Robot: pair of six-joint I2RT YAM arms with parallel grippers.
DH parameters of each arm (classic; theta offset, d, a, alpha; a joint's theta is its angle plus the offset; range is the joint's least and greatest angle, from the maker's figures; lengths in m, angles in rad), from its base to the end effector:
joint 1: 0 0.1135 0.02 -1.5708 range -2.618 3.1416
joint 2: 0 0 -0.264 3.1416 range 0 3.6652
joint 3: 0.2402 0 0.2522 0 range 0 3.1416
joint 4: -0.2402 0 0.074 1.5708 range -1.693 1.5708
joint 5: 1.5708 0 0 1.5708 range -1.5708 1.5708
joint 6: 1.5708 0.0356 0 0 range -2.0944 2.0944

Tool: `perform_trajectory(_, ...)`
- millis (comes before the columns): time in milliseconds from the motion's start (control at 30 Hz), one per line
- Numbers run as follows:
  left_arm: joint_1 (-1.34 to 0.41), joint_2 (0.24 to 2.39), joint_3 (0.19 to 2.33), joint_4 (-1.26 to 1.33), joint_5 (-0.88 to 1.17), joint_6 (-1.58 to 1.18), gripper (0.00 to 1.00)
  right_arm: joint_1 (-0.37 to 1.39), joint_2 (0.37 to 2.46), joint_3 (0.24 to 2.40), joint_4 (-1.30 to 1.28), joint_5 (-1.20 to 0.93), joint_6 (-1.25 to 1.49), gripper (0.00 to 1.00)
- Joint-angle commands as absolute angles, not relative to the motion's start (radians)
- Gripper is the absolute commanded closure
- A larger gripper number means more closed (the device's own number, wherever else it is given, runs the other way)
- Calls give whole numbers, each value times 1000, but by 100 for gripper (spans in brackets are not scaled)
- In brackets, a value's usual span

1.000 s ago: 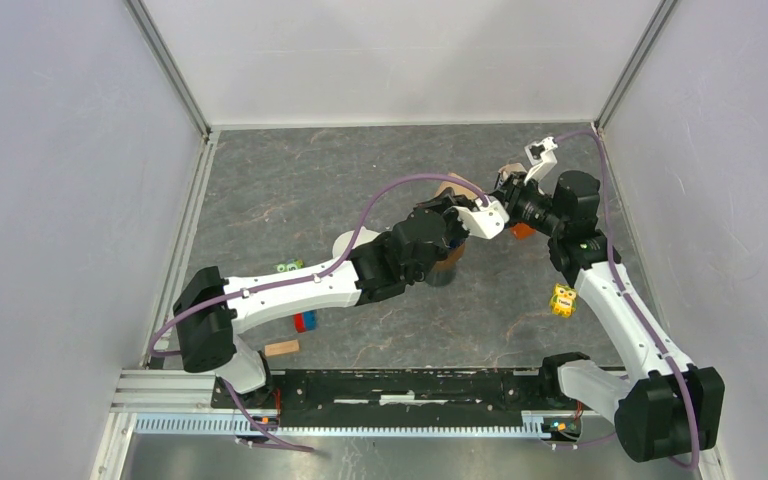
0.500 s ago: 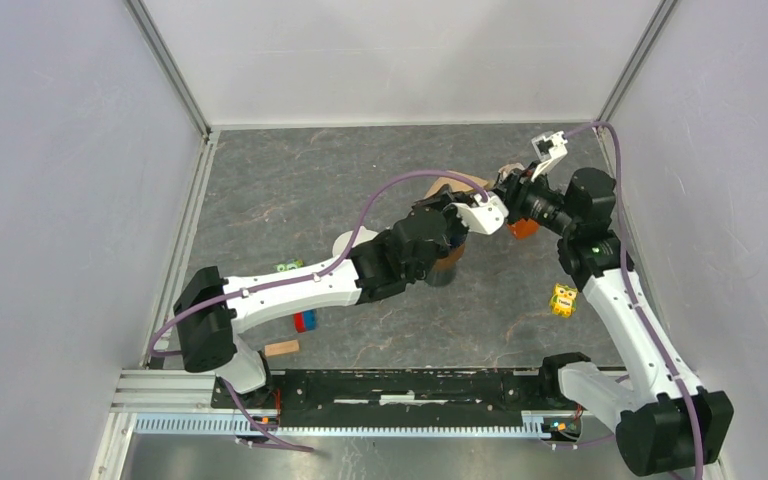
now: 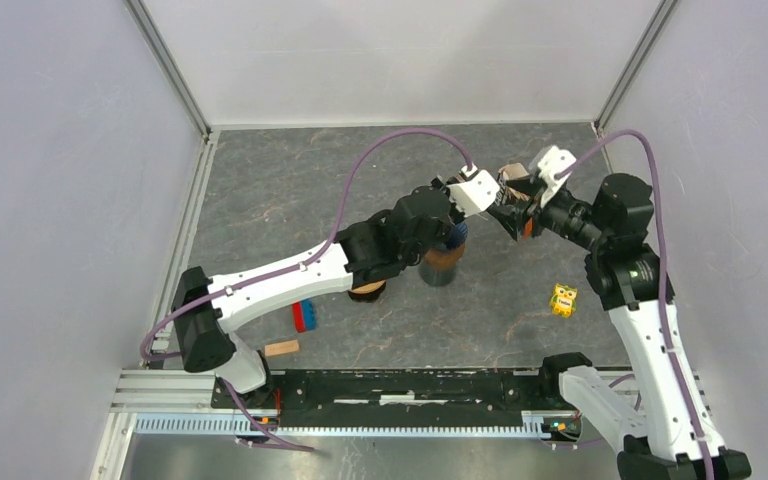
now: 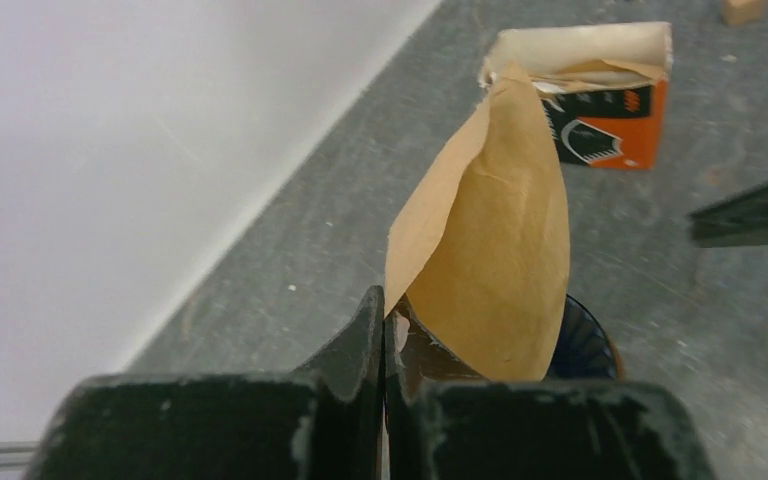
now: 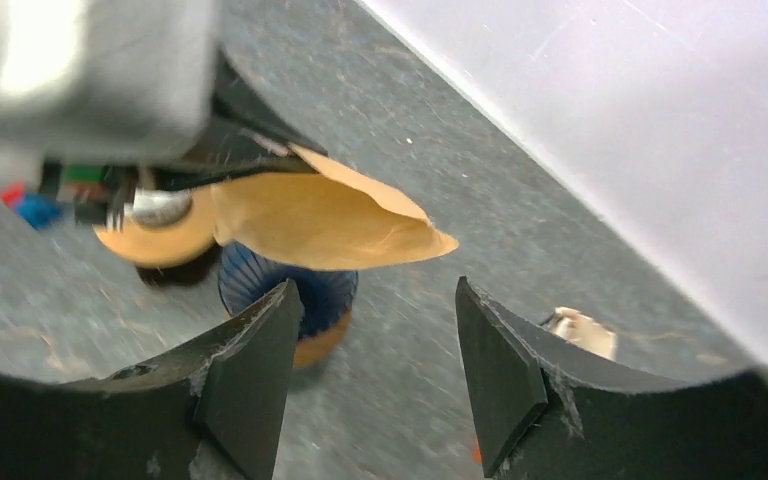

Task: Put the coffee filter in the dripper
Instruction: Adjust the coffee filter, then place the coffee filter in the coffee dripper.

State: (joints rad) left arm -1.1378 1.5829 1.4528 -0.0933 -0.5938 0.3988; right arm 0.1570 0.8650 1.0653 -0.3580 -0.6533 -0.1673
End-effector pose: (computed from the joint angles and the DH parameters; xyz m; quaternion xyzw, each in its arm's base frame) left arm 0.1753 -0.3319 0.3823 0.3881 0.6642 -0.0023 0.6389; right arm 0.1723 0.0492 0.4059 -0.3219 0.6773 0.2409 0.6161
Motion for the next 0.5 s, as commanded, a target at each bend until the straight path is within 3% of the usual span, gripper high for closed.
perform_trajectory(0, -1124, 1520, 1525, -284, -428, 186, 98, 158, 811, 1128, -641, -713, -668, 35)
perform_trajectory(200, -1100, 1498, 1536, -378, -283, 115, 98, 158, 791, 1152, -909, -862, -1043, 33)
perform_trajectory(467, -1092, 1506, 1551, -415, -183, 89, 98, 168, 841, 1240, -976, -946, -1165, 27)
